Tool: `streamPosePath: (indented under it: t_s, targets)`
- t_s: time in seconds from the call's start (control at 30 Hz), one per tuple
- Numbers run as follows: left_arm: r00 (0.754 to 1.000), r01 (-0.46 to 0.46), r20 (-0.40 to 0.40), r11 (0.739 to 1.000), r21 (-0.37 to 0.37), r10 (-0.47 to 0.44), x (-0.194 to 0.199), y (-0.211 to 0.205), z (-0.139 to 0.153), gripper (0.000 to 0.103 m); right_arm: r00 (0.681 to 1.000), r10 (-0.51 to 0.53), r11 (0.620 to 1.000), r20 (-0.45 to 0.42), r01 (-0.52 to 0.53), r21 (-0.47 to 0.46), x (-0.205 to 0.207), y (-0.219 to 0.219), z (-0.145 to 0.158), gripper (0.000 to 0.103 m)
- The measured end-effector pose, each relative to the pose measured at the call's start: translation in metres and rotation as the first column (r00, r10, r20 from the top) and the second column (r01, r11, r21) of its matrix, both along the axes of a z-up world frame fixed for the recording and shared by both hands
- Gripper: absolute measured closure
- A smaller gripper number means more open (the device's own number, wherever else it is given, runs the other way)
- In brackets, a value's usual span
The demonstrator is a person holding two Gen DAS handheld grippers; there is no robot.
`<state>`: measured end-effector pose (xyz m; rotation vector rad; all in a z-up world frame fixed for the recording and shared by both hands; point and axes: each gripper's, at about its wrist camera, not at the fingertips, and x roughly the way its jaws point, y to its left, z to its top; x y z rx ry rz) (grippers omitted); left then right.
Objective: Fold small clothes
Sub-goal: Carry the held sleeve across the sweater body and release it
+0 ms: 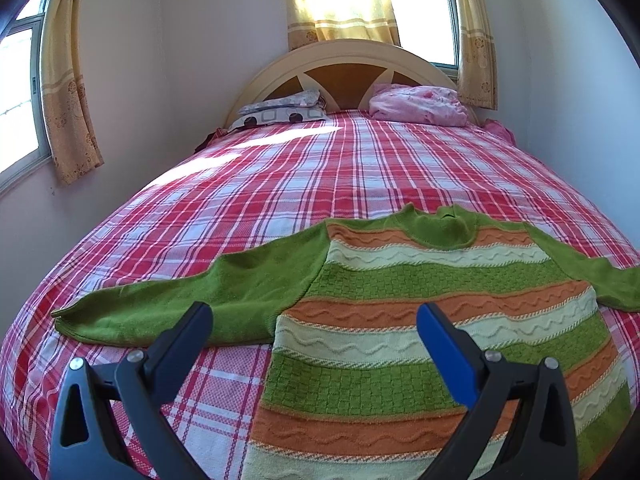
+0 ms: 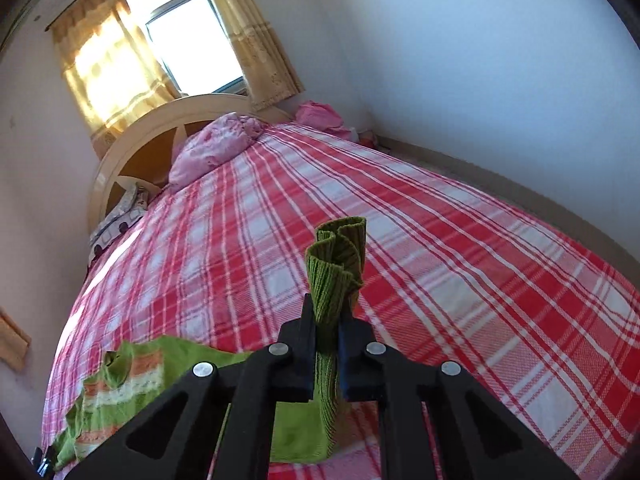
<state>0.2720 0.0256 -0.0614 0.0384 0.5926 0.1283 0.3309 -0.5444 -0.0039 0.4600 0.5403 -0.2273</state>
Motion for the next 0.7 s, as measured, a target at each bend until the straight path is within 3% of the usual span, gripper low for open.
streamPosePath:
  t_s: [0.33, 0.53, 0.7]
  targets:
    - [0.999, -0.049, 0.010, 0.999, 0.000, 0.049, -0.004, 0.034, 0.001, 0.000, 0.968, 0.230, 0.968, 0.100, -0.217, -0.127, 0.042, 0.122, 0.082, 0.095]
    - [0.996, -0.090, 0.005, 0.996, -0.021, 0.090, -0.008, 0.059, -0.003, 0.000, 0.912, 0.388, 0.908, 0.131, -0.354, -0.224, 0.059, 0.214, 0.117, 0.095]
    - [0.994, -0.108, 0.000, 0.994, -0.021, 0.109, -0.015, 0.074, -0.007, 0.000, 0.857, 0.498, 0.847, 0.131, -0.450, -0.283, 0.070, 0.283, 0.127, 0.095]
